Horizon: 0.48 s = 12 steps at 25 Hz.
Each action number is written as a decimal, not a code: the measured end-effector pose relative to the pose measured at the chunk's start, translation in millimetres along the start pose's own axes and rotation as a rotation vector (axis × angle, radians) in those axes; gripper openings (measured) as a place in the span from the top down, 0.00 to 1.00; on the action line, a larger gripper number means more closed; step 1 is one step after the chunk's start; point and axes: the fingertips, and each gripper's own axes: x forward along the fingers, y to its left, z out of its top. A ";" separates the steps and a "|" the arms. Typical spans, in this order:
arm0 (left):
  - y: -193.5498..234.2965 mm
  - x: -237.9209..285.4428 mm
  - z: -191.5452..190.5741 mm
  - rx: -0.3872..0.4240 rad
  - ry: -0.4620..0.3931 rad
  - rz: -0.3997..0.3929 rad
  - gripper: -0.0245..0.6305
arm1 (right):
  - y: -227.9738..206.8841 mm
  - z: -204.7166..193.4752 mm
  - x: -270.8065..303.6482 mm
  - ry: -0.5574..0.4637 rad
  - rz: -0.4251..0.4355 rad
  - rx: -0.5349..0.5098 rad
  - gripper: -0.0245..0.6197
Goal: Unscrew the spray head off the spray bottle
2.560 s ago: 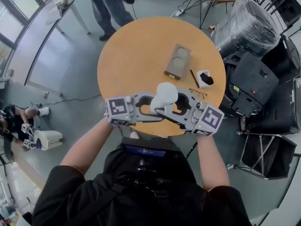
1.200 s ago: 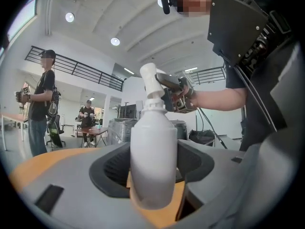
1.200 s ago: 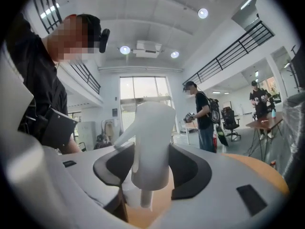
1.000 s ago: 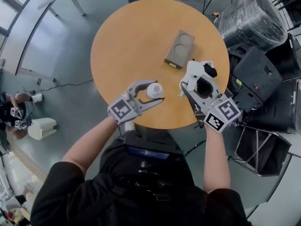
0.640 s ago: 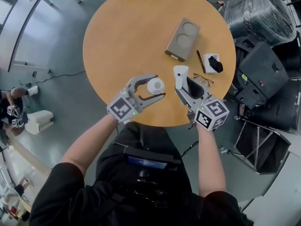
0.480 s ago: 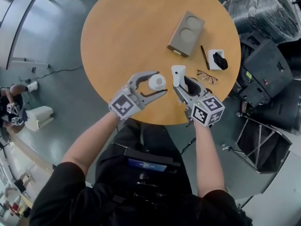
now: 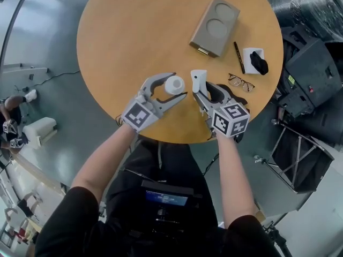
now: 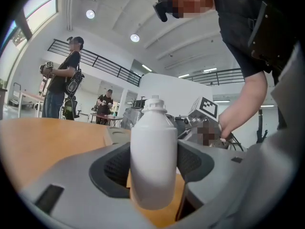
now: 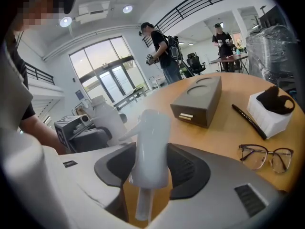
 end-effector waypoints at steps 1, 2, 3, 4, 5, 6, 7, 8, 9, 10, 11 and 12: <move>5.0 4.4 -8.4 -0.006 0.005 0.003 0.49 | -5.1 -4.1 5.4 0.008 -0.007 0.002 0.62; 9.3 8.9 -16.5 -0.006 0.011 0.005 0.49 | -9.5 -8.1 10.2 0.015 -0.014 0.003 0.62; 12.7 13.2 -23.7 0.001 0.015 0.006 0.49 | -13.2 -11.9 14.7 0.022 -0.022 0.003 0.62; 15.0 16.8 -29.8 0.011 0.018 0.009 0.49 | -16.2 -15.9 19.0 0.031 -0.028 0.003 0.62; 16.4 19.4 -35.2 0.018 0.022 0.013 0.49 | -18.9 -20.3 23.5 0.042 -0.034 0.000 0.62; 17.5 21.4 -40.3 0.021 0.028 0.019 0.49 | -21.6 -24.8 28.0 0.054 -0.039 -0.003 0.62; 18.6 23.2 -45.5 0.020 0.037 0.025 0.49 | -24.2 -28.7 32.3 0.066 -0.044 -0.006 0.62; 19.7 24.8 -51.0 0.017 0.048 0.031 0.49 | -26.9 -31.8 36.0 0.075 -0.048 -0.008 0.62; 20.5 26.2 -56.9 0.018 0.061 0.036 0.49 | -29.4 -34.2 38.7 0.082 -0.051 -0.009 0.62; 20.6 26.7 -62.6 0.024 0.075 0.039 0.49 | -31.2 -36.4 40.6 0.086 -0.053 -0.007 0.62; 19.6 26.3 -67.3 0.035 0.088 0.040 0.49 | -31.8 -39.1 41.7 0.089 -0.053 -0.003 0.62; 18.1 25.5 -70.5 0.044 0.097 0.039 0.49 | -31.9 -41.8 42.7 0.093 -0.053 -0.001 0.62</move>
